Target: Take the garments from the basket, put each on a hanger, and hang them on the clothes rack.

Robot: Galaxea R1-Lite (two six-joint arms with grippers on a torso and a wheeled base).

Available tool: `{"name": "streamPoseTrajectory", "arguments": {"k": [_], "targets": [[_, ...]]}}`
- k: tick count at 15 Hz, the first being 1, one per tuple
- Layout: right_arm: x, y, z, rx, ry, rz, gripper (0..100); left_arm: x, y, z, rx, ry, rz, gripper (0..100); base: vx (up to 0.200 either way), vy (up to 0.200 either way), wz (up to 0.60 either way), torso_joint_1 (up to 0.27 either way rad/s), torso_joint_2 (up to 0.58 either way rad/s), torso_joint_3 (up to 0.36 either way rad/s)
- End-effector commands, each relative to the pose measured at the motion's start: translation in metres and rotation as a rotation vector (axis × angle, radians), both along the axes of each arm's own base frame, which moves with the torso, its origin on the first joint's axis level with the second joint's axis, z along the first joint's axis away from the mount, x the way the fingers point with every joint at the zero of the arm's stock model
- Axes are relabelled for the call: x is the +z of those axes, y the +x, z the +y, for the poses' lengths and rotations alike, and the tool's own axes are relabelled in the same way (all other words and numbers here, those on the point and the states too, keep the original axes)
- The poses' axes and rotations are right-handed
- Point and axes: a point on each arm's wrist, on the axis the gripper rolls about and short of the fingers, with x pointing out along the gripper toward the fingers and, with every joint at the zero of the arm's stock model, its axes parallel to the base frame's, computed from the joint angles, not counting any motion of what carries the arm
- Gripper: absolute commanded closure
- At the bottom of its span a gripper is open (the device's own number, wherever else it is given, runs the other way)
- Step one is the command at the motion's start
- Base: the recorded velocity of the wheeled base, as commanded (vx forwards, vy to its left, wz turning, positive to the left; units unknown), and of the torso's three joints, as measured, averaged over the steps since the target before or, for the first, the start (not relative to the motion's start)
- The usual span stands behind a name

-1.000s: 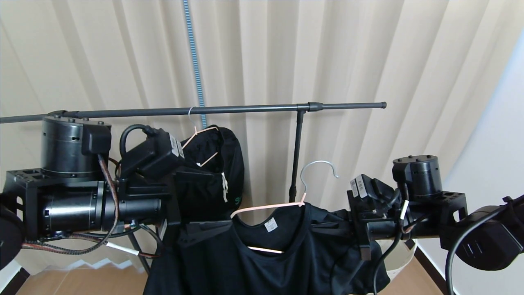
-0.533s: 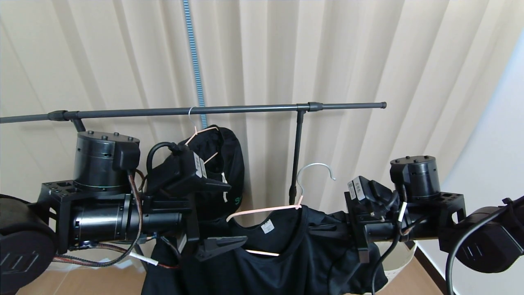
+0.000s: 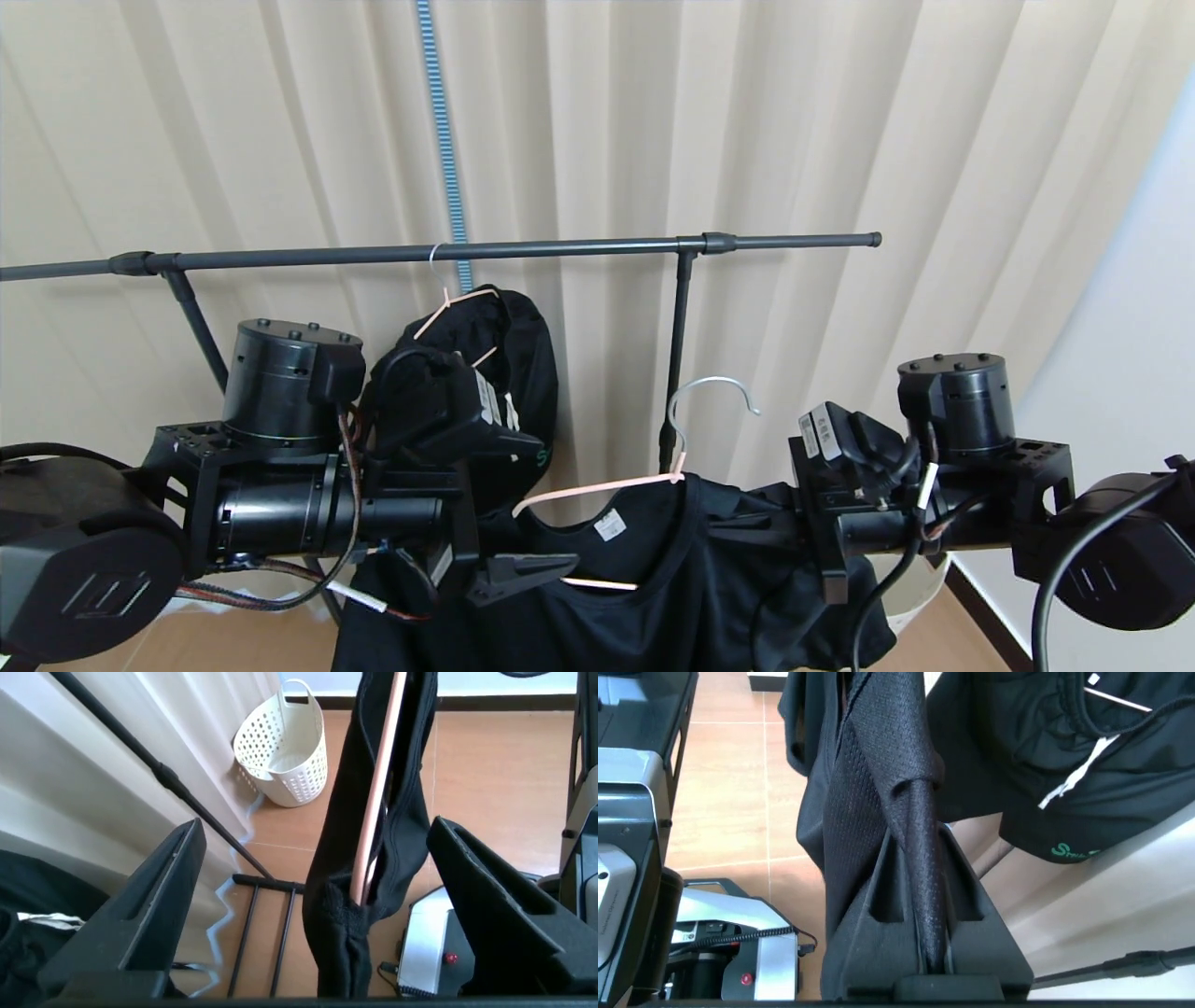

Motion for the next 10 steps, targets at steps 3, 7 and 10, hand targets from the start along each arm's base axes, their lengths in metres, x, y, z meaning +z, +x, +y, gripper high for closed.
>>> {"name": "streamPoseTrajectory", "arguments": {"k": [3, 7, 10], "targets": [[0.0038, -0.0021, -0.0009, 0.0, 0.006, -0.011, 100, -0.0042, -0.0012, 0.0009, 0.003, 0.009, 0.014, 100, 0.0, 0.0, 0.0, 0.0, 0.0, 0.0], [0.0042, -0.0019, -0.0008, 0.0, 0.007, -0.015, 100, -0.0033, -0.0014, 0.0015, 0.005, 0.007, 0.012, 100, 0.0, 0.0, 0.0, 0.0, 0.0, 0.0], [0.0051, 0.001, 0.0, -0.028, -0.004, -0.028, 100, -0.0029, -0.001, 0.0027, 0.01, 0.006, 0.011, 100, 0.0, 0.0, 0.0, 0.0, 0.0, 0.0]]}}
